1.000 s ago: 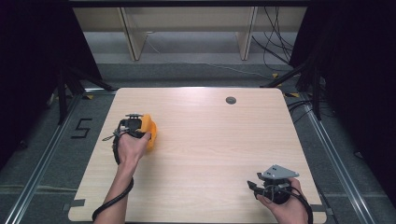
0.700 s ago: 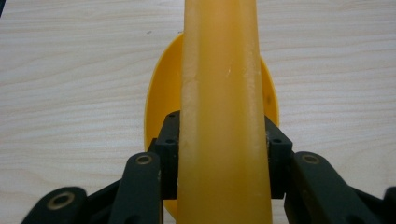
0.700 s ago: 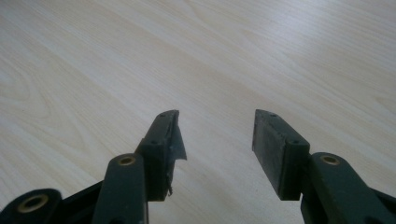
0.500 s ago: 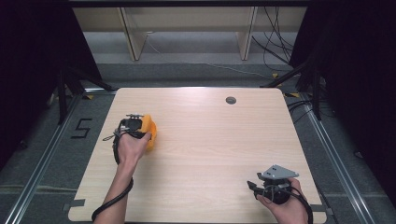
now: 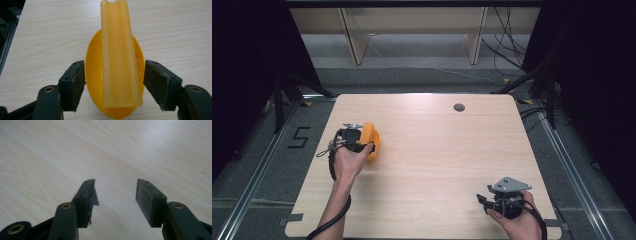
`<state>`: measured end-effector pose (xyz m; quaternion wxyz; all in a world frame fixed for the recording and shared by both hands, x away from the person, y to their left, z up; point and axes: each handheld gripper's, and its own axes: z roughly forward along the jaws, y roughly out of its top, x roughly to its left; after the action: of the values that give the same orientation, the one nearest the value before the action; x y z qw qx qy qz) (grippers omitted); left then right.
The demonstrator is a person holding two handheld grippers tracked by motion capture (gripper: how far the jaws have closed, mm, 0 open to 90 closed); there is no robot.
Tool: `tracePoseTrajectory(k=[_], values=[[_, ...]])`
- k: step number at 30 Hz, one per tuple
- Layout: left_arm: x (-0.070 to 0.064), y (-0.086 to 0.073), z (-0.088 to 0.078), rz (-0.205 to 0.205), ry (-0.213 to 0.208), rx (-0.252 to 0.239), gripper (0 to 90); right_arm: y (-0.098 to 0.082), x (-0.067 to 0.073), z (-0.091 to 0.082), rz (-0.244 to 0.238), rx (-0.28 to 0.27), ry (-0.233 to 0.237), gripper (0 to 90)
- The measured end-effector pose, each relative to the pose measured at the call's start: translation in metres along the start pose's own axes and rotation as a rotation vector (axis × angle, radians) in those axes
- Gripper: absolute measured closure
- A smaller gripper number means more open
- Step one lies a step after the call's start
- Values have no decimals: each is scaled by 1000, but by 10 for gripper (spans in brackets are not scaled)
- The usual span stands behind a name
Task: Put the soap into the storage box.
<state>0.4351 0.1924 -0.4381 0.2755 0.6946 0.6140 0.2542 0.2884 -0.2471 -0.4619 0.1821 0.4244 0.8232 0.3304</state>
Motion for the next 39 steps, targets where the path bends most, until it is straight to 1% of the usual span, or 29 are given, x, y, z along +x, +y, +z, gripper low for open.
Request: tracePoseTrajectory(k=[3,4,7,8,9,10,12,15,17,18,19,20,21,22,24,25,26,29,32,34,36,37,38,39], values=[[0,-2,-3,-14,0,-4,301,0,0,0,4,3,1,499],[-1,-3,-5,-35,-10,-11,291,0,0,0,4,4,1,499],[-2,-6,-10,-40,-22,-37,285,0,0,0,-3,5,7,495],[-2,-7,-12,-32,-21,-38,276,0,0,0,-6,11,4,495],[-3,-7,-13,-35,-23,-39,271,0,1,-1,15,17,5,495],[-4,-9,-13,-54,-22,-65,270,0,0,0,0,11,2,495],[-5,-11,-16,-50,-18,-73,258,0,0,0,-12,10,1,495],[-6,-15,-22,-48,-18,-87,258,0,0,0,-2,8,3,494],[-7,-19,-25,-58,-16,-107,258,0,0,1,-3,-1,4,494],[-7,-21,-27,-49,-21,-103,258,0,0,0,-4,0,3,494],[-8,-24,-29,-51,-24,-114,258,0,0,0,3,0,1,494],[-9,-28,-30,-56,-20,-120,258,0,0,0,-1,-1,0,494],[-10,-32,-32,-49,-15,-129,258,0,0,0,-3,-4,1,494],[-11,-36,-33,-50,-14,-145,259,0,0,0,1,-6,4,494],[-12,-45,-37,-62,-9,-171,260,0,0,0,-11,-10,6,494],[-12,-50,-38,-66,-3,-178,261,1,0,0,6,-5,9,494],[-12,-55,-40,-68,2,-188,263,1,0,-1,8,-6,10,494],[-14,-73,-45,-65,-11,-211,265,1,1,0,11,-7,9,493],[-20,-93,-49,-58,-31,-231,268,1,1,0,10,-8,11,492],[-21,-104,-51,-50,-50,-230,269,1,1,0,12,-8,8,492],[-23,-116,-52,-62,-61,-237,272,1,1,-1,5,-4,10,491],[-24,-122,-53,-60,-67,-227,274,1,0,0,-14,-12,4,491],[-24,-128,-53,-67,-80,-218,275,1,0,-1,-5,-11,7,491],[-25,-133,-54,-75,-76,-207,275,1,1,0,4,-11,8,490]])
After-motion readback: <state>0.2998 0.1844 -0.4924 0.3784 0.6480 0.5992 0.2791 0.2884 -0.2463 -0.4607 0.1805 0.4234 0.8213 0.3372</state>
